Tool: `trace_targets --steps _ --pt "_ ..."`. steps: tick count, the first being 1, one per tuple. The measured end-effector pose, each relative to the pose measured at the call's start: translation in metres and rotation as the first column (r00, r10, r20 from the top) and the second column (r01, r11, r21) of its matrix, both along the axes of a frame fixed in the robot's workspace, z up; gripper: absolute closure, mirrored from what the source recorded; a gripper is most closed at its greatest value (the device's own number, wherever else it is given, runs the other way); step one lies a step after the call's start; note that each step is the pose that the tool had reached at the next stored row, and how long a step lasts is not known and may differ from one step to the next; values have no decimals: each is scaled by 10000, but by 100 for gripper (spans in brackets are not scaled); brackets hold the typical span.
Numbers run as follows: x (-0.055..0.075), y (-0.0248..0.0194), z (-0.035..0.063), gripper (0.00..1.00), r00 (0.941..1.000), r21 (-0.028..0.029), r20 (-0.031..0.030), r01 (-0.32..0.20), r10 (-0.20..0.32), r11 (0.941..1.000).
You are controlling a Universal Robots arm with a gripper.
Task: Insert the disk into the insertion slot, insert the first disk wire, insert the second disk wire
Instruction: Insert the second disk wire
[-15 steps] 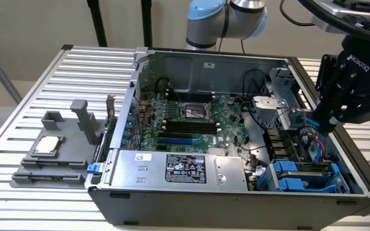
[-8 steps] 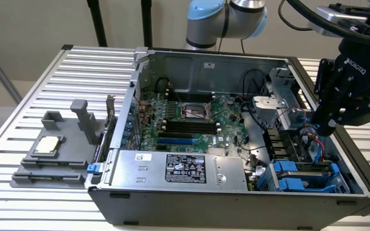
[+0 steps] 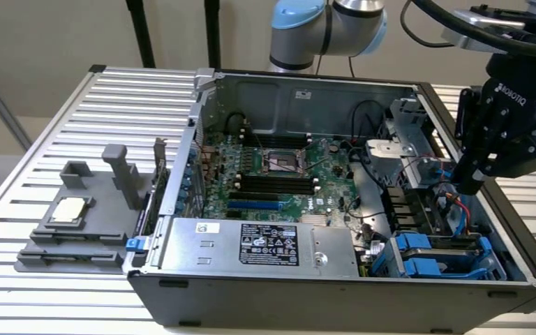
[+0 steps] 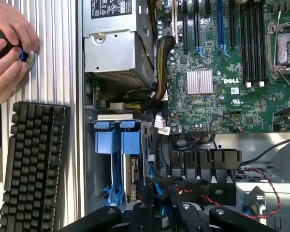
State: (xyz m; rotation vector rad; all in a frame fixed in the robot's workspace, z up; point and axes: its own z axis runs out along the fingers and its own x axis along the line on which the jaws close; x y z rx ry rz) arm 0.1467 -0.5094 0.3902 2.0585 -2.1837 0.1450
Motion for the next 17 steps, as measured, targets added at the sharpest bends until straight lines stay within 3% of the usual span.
trace_targets --steps 7,9,10,12,17 --pt "0 1 6 76 10000 -16 0 0 0 10000" --pt "-1 1 14 73 10000 -20 0 1 -1 10000" --pt "-2 2 20 67 10000 -21 0 1 -1 10000" --pt "-8 8 27 67 10000 -17 0 1 -1 10000" --pt "-32 62 29 67 10000 -21 0 1 -1 10000"
